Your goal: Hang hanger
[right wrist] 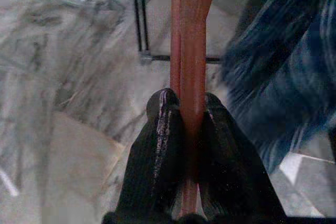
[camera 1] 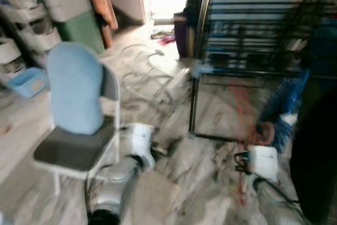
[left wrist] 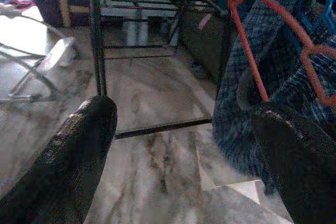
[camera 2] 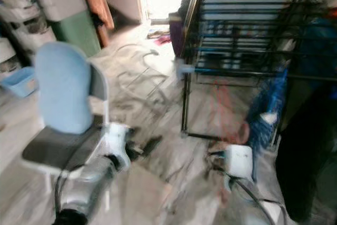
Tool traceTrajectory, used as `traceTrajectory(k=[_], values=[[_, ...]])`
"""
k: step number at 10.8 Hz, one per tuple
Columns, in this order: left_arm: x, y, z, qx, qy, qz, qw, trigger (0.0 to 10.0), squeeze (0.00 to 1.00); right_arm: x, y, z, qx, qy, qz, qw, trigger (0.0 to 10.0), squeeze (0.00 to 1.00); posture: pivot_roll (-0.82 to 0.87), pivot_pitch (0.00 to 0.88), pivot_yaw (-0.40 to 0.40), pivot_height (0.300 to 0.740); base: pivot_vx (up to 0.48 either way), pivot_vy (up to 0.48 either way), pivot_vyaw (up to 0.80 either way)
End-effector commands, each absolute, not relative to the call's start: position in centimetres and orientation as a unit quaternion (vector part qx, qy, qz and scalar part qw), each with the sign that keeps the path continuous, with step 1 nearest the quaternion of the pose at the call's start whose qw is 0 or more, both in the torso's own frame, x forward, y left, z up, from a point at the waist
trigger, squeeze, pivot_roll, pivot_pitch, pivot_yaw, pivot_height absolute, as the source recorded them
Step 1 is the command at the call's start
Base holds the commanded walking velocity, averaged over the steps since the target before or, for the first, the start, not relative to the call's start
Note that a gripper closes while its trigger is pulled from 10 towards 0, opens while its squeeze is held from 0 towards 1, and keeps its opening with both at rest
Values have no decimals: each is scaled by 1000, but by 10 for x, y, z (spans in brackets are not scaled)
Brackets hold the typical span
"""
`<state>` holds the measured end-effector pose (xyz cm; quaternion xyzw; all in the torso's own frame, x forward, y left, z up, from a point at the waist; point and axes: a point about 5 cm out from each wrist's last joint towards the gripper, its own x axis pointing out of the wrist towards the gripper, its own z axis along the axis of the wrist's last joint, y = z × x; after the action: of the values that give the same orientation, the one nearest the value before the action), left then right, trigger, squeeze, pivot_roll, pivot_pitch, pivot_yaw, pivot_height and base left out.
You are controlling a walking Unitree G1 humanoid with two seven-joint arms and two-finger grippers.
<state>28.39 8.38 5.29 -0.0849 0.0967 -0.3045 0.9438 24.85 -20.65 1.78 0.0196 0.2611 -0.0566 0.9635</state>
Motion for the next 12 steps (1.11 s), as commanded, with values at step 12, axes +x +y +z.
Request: traceTrajectory(k=[12], values=[[271, 96, 41, -50, 108, -294, 948, 10000, 0, 329, -248, 83, -8, 211, -114, 971, 10000, 0, -90, 86, 22, 740, 127, 43, 0]])
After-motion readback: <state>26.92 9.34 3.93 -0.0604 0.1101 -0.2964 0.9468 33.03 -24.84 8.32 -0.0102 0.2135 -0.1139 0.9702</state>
